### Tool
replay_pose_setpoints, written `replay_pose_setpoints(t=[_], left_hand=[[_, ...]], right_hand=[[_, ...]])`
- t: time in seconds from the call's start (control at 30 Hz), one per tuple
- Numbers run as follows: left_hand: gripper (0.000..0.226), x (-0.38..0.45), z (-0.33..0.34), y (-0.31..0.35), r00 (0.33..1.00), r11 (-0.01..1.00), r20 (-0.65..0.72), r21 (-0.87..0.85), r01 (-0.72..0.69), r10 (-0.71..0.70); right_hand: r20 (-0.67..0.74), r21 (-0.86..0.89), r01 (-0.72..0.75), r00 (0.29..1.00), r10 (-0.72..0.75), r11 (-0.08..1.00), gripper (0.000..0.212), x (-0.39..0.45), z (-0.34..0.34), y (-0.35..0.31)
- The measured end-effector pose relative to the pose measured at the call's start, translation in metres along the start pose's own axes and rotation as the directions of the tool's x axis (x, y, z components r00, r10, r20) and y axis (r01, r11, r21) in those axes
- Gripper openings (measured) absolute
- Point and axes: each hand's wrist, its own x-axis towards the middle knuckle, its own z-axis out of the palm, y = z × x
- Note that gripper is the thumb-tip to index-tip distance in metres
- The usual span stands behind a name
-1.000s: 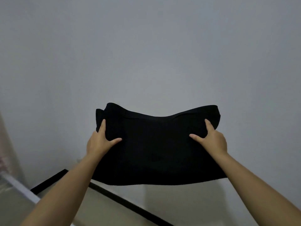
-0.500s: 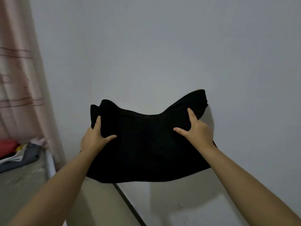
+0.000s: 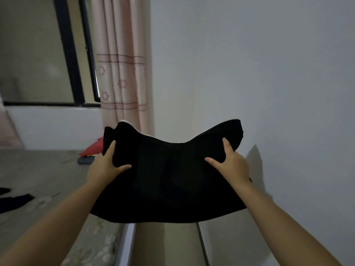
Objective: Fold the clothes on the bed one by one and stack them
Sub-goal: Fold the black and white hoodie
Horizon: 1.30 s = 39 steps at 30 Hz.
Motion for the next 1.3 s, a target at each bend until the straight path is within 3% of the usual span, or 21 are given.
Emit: replay_pose_setpoints(t=[0.23,0.57,0.9,1.17,1.3], left_hand=[[0.101,0.109,0.021,-0.053,0.989,0.989,-0.065,0.05,0.138,-0.135],[0.102,0.282,0.079,-0.121,0.964,0.958,-0.051,0.104,0.266,-0.262],[0.1,0.457,0.17,-0.207,0.884,0.86,-0.005,0.23,0.455,-0.467],[0.096,0.579,0.208,-0.286,0.784,0.712,-0.035,0.395,0.58,-0.62],[0.092,0.639,0.217,-0.334,0.765,0.694,-0.022,0.406,0.595,-0.644]], right_hand=[[0.087,0.068,0.112,0.989,-0.118,0.991,0.087,0.125,0.104,-0.035],[0.224,0.151,0.11,0.964,-0.142,0.982,0.087,0.3,0.263,-0.069],[0.414,0.246,0.141,0.879,-0.236,0.959,0.09,0.473,0.472,-0.089],[0.561,0.363,-0.002,0.799,-0.216,0.932,0.088,0.557,0.628,-0.134],[0.591,0.411,-0.088,0.783,-0.192,0.907,0.086,0.585,0.691,-0.168]])
